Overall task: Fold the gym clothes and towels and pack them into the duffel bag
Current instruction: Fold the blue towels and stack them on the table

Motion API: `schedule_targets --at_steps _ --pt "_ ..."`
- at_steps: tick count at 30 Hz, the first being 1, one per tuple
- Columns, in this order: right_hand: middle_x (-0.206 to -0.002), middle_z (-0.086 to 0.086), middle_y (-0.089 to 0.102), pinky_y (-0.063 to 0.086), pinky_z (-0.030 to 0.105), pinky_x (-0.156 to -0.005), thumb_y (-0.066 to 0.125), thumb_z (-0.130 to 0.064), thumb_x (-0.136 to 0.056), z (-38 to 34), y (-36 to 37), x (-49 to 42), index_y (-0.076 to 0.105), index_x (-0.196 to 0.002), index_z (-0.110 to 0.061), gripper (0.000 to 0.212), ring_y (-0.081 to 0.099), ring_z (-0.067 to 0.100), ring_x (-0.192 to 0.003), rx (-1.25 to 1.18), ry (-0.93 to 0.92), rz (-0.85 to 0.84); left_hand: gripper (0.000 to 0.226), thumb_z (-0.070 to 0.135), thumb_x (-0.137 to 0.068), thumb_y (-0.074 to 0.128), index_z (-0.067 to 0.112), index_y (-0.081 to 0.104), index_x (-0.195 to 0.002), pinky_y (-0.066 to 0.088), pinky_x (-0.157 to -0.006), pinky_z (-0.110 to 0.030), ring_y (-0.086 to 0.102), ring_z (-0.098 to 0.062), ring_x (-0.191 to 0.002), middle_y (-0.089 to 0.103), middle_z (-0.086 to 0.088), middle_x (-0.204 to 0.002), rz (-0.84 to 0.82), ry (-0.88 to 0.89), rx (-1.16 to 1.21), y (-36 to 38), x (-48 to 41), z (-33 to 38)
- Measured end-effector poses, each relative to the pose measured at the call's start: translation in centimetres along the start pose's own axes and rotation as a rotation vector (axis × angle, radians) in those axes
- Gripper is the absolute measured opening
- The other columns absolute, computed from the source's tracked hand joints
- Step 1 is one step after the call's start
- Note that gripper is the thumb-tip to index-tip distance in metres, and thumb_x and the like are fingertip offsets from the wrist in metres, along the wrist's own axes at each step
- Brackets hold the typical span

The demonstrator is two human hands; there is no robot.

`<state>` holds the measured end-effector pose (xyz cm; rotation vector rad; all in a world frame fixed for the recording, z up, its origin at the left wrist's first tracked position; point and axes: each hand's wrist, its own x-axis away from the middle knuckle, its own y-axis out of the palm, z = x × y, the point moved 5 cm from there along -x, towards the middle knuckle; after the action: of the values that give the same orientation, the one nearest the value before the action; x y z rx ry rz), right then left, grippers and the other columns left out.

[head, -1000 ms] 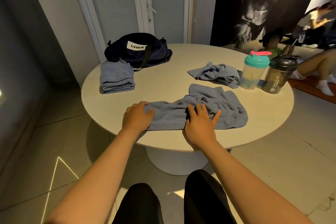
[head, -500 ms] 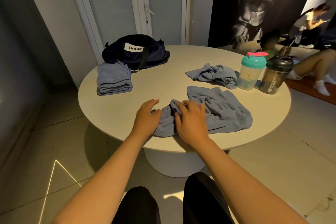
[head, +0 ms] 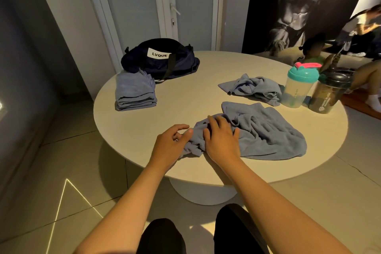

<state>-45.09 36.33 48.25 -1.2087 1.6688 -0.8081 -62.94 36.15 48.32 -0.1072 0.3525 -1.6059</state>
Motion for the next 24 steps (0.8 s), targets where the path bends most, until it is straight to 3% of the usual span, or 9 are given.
schedule_targets --at_steps 2,4,9,12,14,16,18,20,24 --pt "-0.123 0.012 0.053 0.037 0.050 -0.100 0.045 -0.024 -0.104 -0.4 -0.6 0.5 0.055 -0.133 -0.019 0.032 0.052 0.036 -0.106 -0.059 -0.125 0.168 0.013 0.054 -0.092 0.066 0.044 0.071 -0.099 0.057 -0.076 -0.055 0.067 -0.037 -0.084 0.070 -0.012 -0.085 0.067 0.000 0.018 -0.7 0.2 0.1" --pt "-0.101 0.005 0.063 0.038 0.048 -0.098 0.042 -0.023 -0.104 -1.1 -0.6 0.9 0.062 -0.114 -0.019 0.023 0.056 0.030 -0.090 -0.108 -0.262 0.167 0.010 0.052 -0.093 0.065 0.044 0.071 -0.096 0.057 -0.076 -0.054 0.069 -0.035 -0.084 0.072 -0.009 -0.087 0.111 -0.026 0.039 -1.1 0.2 0.1" --pt "-0.132 -0.003 0.064 0.000 0.053 -0.122 0.020 -0.042 -0.108 -1.6 -0.1 1.2 0.055 -0.137 -0.027 0.048 0.046 0.016 -0.135 -0.065 -0.203 -0.034 0.036 0.053 -0.098 0.045 0.025 0.066 -0.094 0.054 -0.086 -0.051 0.065 -0.027 -0.094 0.070 0.001 -0.093 -0.009 -0.041 -0.054 0.4 0.1 0.4" --pt "-0.138 -0.004 0.060 -0.001 0.053 -0.123 0.020 -0.043 -0.108 -1.5 -0.2 1.2 0.053 -0.140 -0.029 0.048 0.040 0.015 -0.140 -0.106 -0.171 -0.075 0.032 0.041 -0.102 0.043 0.022 0.055 -0.080 0.045 -0.078 -0.040 0.053 -0.021 -0.082 0.060 -0.001 -0.083 -0.054 -0.068 -0.097 0.7 -0.1 0.4" --pt "-0.106 -0.007 0.070 0.014 0.052 -0.121 0.026 -0.041 -0.108 -1.4 -0.7 1.3 0.063 -0.118 -0.030 0.040 0.059 0.013 -0.110 -0.220 -0.148 -0.057 0.034 0.029 -0.102 0.046 0.014 0.048 -0.071 0.035 -0.066 -0.035 0.042 -0.016 -0.069 0.049 -0.002 -0.069 -0.077 -0.090 0.013 0.7 0.2 0.4" --pt "-0.069 -0.013 0.054 0.029 0.048 -0.113 0.034 -0.035 -0.108 -0.8 -1.1 1.3 0.061 -0.097 -0.026 0.031 0.050 0.002 -0.073 -0.349 -0.098 -0.004 0.027 0.026 -0.100 0.051 0.012 0.055 -0.077 0.038 -0.062 -0.031 0.045 -0.013 -0.064 0.055 0.004 -0.068 -0.072 -0.087 0.059 0.5 0.3 0.7" --pt "-0.067 -0.014 0.049 0.039 0.045 -0.098 0.041 -0.032 -0.106 -0.6 -1.2 1.3 0.063 -0.098 -0.019 0.027 0.043 0.002 -0.066 -0.391 -0.078 0.036 0.014 0.034 -0.099 0.055 0.025 0.064 -0.093 0.051 -0.074 -0.030 0.060 -0.010 -0.079 0.066 0.012 -0.085 -0.034 -0.049 -0.043 0.7 0.0 0.6" --pt "-0.077 -0.006 0.058 0.046 0.046 -0.088 0.047 -0.028 -0.103 -0.7 -1.2 1.4 0.064 -0.098 -0.016 0.021 0.047 0.011 -0.070 -0.352 -0.118 0.108 0.009 0.041 -0.098 0.054 0.039 0.062 -0.101 0.045 -0.097 -0.035 0.058 -0.013 -0.102 0.066 0.016 -0.104 0.032 0.018 -0.404 0.9 -0.9 0.3" --pt "-0.098 0.001 0.067 0.035 0.045 -0.103 0.040 -0.031 -0.101 0.0 -0.6 1.2 0.063 -0.106 -0.018 0.027 0.058 0.021 -0.089 -0.198 -0.078 0.161 0.021 0.040 -0.100 0.047 0.053 0.060 -0.110 0.035 -0.111 -0.042 0.053 -0.018 -0.118 0.065 0.013 -0.120 -0.157 0.067 -0.634 3.5 -2.8 -0.5"
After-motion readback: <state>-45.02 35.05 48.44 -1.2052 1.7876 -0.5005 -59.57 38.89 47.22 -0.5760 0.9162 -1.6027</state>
